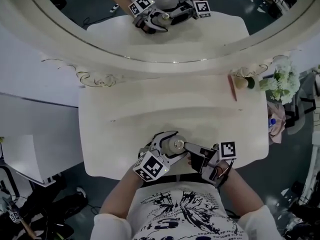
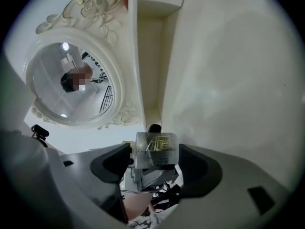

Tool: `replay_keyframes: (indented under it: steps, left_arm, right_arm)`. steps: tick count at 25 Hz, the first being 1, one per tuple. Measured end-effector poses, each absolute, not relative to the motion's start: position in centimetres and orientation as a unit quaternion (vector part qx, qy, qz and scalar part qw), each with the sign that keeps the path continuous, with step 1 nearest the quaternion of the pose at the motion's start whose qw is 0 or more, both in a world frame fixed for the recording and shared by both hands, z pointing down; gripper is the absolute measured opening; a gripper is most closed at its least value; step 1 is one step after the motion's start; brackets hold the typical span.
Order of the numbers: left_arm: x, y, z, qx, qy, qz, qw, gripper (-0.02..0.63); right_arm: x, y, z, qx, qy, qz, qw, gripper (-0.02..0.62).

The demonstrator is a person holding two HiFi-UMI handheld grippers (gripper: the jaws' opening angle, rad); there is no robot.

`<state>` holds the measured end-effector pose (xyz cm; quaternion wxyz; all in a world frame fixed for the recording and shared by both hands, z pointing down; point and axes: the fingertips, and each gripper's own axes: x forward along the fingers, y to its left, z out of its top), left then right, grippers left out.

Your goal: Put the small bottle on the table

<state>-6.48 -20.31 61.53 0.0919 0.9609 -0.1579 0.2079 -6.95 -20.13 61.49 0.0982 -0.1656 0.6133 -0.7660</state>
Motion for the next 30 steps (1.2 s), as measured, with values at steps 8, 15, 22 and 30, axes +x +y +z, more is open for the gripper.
replay_keyframes:
  steps: [8,15,22,30]
  left_arm:
    - [-6.5,-20.4,63.0,0.959,-0.154,0.228,0.066,0.350]
    - [-6.5,-20.5,64.2,0.956,-0.165,0.234,0.062,0.350]
    - [-6.2,-20.3,64.9,0.951,-0.161,0.261,0.048,0.351]
    - [-6.2,-19.9,65.1,0.948,-0.161,0.270,0.052,0.351]
  right_arm:
    - [-6.5,-20.1,63.1,-0.200,0.600,-0.769,0.091,0.261]
    - [-6.2,-20.4,64.1,-0.225,0.620,-0.748,0.068,0.247]
    - [-5.6,-20.0,64.7,-0.238,0.613,-0.751,0.060,0.239]
    - [-6.1,-19.6,64.6,-0.245,0.617,-0.746,0.046,0.239]
